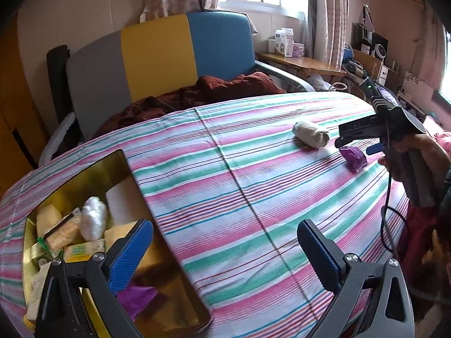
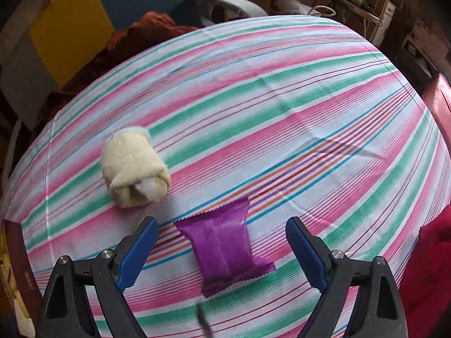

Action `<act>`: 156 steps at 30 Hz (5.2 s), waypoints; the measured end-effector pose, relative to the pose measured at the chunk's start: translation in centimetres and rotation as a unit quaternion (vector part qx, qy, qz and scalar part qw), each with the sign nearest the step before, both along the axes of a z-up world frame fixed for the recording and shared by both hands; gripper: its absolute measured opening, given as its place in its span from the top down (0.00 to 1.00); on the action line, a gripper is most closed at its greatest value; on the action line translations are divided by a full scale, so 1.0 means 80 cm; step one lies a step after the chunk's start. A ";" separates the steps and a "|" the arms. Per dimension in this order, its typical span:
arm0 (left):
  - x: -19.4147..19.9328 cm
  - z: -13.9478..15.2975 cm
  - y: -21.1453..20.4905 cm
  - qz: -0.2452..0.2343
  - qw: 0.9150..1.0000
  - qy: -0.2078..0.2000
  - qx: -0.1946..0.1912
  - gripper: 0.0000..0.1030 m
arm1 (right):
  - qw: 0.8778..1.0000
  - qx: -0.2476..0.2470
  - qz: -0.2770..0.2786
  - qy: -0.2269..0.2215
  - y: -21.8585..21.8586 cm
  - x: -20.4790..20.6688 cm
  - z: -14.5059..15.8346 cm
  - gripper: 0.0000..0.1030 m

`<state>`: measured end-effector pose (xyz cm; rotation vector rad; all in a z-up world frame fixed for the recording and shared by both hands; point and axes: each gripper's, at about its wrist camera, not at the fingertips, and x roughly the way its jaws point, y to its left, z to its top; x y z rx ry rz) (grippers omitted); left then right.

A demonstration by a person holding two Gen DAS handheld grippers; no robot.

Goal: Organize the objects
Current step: 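Move both grippers back toward the beige sock and second purple packet, then grasp the second purple packet with the right gripper, then grasp the rolled beige sock with the left gripper, then carry the sock with the left gripper while the right carries the purple packet to the tray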

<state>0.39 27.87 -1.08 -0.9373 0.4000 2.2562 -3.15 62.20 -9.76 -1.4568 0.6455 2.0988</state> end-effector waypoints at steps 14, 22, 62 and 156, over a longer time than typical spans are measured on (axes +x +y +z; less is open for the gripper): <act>-0.041 -0.010 0.101 -0.036 0.996 -0.078 0.012 0.00 | 1.000 0.009 -0.009 0.017 -0.006 0.017 0.013 0.66; -0.089 -0.048 0.168 -0.026 0.983 -0.184 0.012 0.01 | 0.995 -0.003 -0.049 0.088 0.013 0.035 0.037 0.66; -0.078 -0.089 0.176 -0.027 0.991 -0.128 0.010 0.47 | 0.984 -0.064 0.100 0.136 -0.031 -0.010 0.032 0.65; -0.005 -0.019 -0.227 0.181 0.982 0.019 0.052 0.55 | 0.880 -0.036 0.442 0.171 -0.466 -0.078 0.112 0.66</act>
